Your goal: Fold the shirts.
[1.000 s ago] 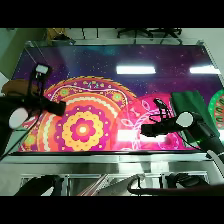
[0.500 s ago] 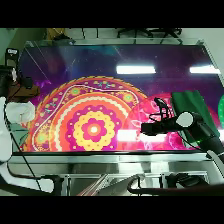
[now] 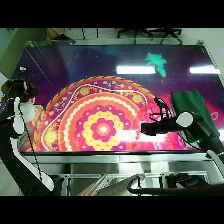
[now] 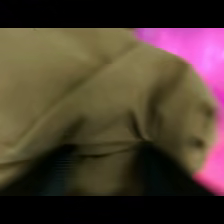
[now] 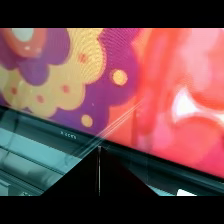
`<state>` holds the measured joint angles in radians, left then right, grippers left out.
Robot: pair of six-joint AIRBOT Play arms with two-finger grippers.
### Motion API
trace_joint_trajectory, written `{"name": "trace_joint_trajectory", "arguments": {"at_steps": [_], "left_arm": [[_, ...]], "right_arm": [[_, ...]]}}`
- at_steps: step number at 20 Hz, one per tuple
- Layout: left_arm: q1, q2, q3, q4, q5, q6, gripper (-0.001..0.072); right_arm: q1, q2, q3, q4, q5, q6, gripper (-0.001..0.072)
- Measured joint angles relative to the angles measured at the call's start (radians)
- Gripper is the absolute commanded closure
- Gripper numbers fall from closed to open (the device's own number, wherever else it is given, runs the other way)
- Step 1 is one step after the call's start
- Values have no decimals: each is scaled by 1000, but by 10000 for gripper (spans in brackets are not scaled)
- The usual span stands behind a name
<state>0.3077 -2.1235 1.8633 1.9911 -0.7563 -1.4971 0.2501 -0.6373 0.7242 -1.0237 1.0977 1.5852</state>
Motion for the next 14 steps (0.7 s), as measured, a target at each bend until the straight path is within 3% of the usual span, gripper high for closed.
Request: {"name": "trace_joint_trajectory", "arguments": {"at_steps": [6,11,14], "left_arm": [[-23,76,6,-58,-102,6,689],[-134,385,11,-172,-94,6,688],[-241,568,11,-333,-193,6,688]], "right_arm": [[0,0,0,-1,1,0,686],[0,0,0,-2,0,0,686],[0,0,0,0,1,0,686]]}}
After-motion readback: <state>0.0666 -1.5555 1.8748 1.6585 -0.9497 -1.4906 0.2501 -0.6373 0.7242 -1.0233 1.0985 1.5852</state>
